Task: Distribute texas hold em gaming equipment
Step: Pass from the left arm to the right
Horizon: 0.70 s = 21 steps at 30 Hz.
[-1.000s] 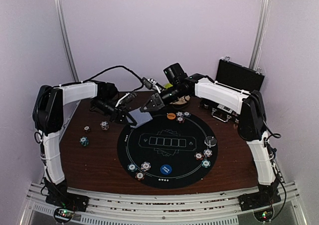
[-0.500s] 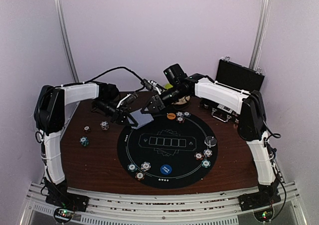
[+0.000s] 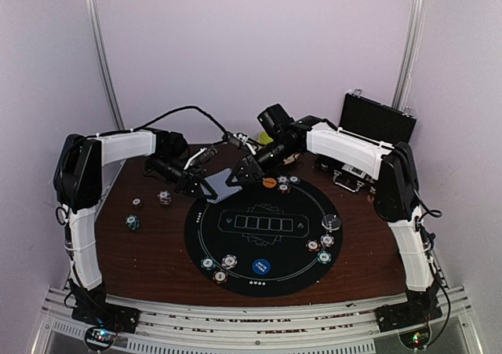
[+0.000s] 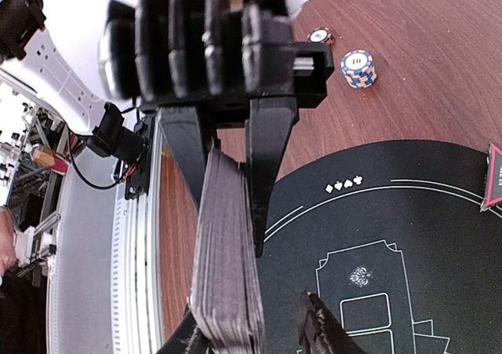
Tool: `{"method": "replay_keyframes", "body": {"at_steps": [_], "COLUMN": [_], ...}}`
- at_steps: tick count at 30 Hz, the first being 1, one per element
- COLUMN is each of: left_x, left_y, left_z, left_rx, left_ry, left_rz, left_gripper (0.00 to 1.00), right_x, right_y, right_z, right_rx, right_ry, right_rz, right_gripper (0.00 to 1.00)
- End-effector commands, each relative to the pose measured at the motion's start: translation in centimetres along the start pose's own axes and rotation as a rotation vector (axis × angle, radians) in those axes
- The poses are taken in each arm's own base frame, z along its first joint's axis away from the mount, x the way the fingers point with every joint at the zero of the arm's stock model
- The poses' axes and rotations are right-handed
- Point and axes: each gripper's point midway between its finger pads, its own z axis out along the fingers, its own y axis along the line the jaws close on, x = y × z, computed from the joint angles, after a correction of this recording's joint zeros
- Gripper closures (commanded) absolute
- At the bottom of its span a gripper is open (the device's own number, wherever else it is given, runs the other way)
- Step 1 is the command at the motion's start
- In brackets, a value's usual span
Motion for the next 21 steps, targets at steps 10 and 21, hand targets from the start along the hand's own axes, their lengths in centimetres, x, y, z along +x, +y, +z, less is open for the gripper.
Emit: {"method": "replay_keyframes", "body": {"at_steps": [10, 21], "left_x": [-1.4, -4.5], "left_y": [-0.8, 0.0], "left_z": [-0.2, -4.5], "left_rx": [0.014, -0.346], "left_ry": [-0.038, 0.020], "left_rz": [0.040, 0.190], "left_gripper": [1.00, 0.02], "right_x": [1.5, 0.8], "right_y": [0.7, 0.7], "right_z": [1.2, 0.6], "right_rx": [-0.093, -0.092], "right_ry": [0.049, 0.008], "right_rz": [0.023, 0.079], "right_gripper": [1.00, 1.00]}}
